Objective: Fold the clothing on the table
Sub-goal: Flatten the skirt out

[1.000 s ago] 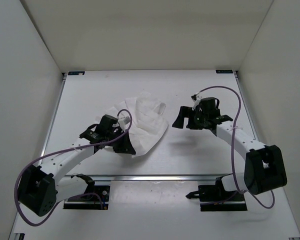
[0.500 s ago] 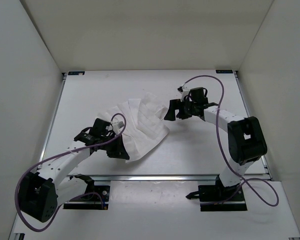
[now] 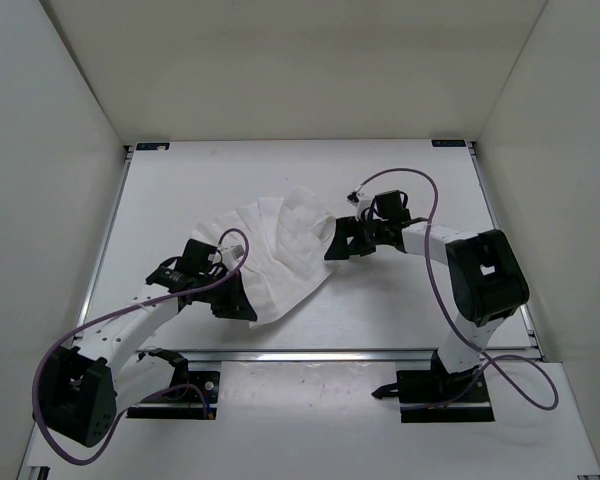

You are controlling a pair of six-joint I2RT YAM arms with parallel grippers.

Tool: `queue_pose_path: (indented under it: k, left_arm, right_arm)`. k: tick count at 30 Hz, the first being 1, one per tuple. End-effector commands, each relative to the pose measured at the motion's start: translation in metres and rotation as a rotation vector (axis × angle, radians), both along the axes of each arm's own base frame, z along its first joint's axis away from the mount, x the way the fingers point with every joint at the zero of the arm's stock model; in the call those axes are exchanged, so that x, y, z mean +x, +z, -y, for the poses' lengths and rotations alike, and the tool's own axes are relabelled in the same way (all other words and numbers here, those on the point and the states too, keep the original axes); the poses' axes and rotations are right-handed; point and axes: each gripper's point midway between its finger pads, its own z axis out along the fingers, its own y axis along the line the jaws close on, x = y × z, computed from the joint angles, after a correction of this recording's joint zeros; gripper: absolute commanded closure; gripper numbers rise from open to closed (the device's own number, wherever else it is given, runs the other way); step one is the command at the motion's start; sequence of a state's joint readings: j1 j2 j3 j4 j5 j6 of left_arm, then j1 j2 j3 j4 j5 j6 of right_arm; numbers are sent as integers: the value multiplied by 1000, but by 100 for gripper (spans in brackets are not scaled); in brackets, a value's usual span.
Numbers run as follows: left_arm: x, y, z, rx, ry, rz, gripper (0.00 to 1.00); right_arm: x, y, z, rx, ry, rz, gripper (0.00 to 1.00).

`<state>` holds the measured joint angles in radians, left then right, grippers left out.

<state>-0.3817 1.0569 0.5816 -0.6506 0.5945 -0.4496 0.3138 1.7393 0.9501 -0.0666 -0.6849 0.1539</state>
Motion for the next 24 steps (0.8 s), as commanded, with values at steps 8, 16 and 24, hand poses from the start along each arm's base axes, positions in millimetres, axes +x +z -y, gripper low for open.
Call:
queue_pose_path:
  k: [8,16,24]
  left_arm:
    - [-1,7,3,-39,-25,26,100]
    - [-1,7,0,-36,-11,21,100]
    - [0,4,-3,-33,11,26,100]
  right_arm:
    - [-1,-9,-27,4,88,7,16]
    - [-11,-23,-23,7,81,-62,48]
    - [-25,-27,-12,1,72,-123,100]
